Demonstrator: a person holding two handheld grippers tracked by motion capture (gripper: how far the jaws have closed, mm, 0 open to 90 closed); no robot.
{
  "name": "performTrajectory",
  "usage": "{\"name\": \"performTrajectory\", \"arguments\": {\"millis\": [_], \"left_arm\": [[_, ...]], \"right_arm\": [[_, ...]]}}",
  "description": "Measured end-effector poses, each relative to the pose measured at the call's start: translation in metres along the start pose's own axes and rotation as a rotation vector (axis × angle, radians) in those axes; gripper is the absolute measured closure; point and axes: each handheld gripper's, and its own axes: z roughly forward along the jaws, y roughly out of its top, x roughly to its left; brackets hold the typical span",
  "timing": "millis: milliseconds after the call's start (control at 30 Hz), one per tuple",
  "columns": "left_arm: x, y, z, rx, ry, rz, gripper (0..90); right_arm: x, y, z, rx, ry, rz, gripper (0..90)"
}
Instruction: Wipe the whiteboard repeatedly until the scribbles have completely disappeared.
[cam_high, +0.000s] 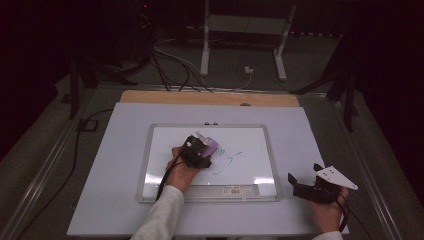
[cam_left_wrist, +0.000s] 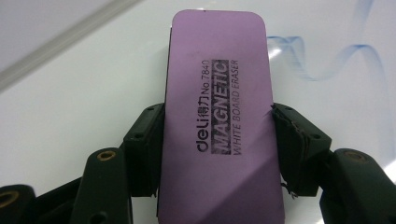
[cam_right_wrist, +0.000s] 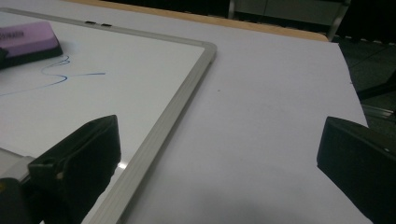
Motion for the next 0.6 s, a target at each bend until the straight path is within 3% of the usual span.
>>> {"name": "performTrajectory", "arguments": {"millis": [67,167,233,267,333,600], "left_arm": [[-0.016,0.002,0.001,-0.017,-0.066,0.030,41.9],[-0.040,0.006,0.002,-0.027,-0.116,0.101,41.8],[-0.048,0.010,0.003,-0.031,-0.094,0.137,41.9],[-0.047,0.012,0.004,-0.027,-0.089,0.135,41.9],[-0.041,0.014,0.007,-0.025,-0.052,0.118,41.9],[0.015,0.018,0.015,0.012,0.068,-0.056,41.9]], "right_arm": [[0.001,0.000,0.001,0.001,0.001,-0.004,0.0],[0.002,0.001,0.001,0.001,0.002,-0.005,0.0],[0.001,0.000,0.000,0.000,0.000,-0.004,0.0],[0.001,0.000,0.000,-0.001,-0.001,-0.002,0.0],[0.000,0.000,-0.001,-0.003,-0.002,0.000,0.0],[-0.003,-0.001,-0.004,-0.005,-0.009,0.013,0.0]]}}
